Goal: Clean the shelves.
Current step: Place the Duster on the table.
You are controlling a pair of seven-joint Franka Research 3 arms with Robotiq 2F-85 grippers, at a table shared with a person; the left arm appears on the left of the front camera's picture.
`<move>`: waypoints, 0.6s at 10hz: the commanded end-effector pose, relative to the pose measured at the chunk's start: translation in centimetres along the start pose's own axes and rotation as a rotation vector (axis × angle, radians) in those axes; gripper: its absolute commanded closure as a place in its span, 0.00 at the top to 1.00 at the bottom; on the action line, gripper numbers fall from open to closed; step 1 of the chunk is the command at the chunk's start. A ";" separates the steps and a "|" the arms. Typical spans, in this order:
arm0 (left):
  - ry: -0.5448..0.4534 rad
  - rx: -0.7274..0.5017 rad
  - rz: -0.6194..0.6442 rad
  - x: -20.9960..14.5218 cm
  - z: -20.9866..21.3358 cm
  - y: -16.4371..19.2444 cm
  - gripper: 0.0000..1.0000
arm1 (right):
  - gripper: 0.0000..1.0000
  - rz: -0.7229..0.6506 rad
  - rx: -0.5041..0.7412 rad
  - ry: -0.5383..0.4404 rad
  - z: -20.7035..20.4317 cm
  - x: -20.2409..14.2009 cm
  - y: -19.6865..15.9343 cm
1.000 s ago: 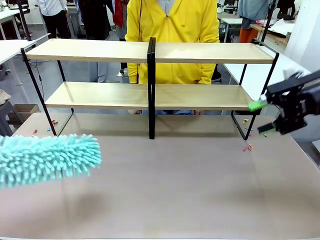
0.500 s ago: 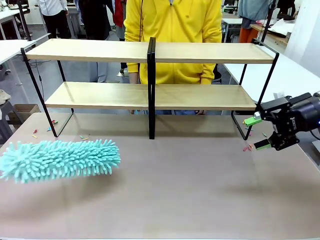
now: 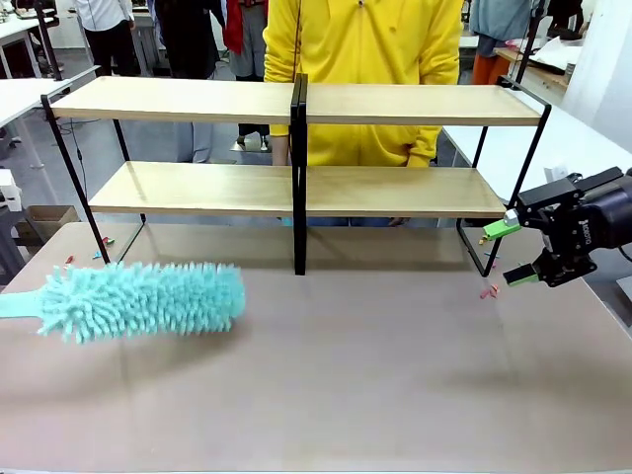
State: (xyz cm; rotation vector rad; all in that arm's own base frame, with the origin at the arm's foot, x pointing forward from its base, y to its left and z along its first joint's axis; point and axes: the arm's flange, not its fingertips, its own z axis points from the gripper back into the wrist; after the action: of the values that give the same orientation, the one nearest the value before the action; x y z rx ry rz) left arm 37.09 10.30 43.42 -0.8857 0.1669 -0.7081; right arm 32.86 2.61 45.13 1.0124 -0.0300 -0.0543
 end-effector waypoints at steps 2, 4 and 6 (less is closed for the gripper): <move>-0.777 0.342 0.005 -0.6 5.1 -1.9 0.76 | 1.00 0.004 0.025 -0.003 -0.2 0.1 0.0; -0.996 0.244 0.040 -1.8 5.9 -3.1 1.00 | 1.00 -0.019 0.054 -0.015 -0.1 0.0 0.2; -1.119 0.023 0.236 -2.9 3.0 -3.3 1.00 | 1.00 -0.110 0.223 -0.124 0.7 0.3 1.0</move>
State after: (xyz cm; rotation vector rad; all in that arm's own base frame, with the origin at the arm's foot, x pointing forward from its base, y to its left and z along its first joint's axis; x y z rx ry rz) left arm 36.01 16.15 49.24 -1.0478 -0.6163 -0.0529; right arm 33.26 2.28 45.90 1.1175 -0.0568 -0.1345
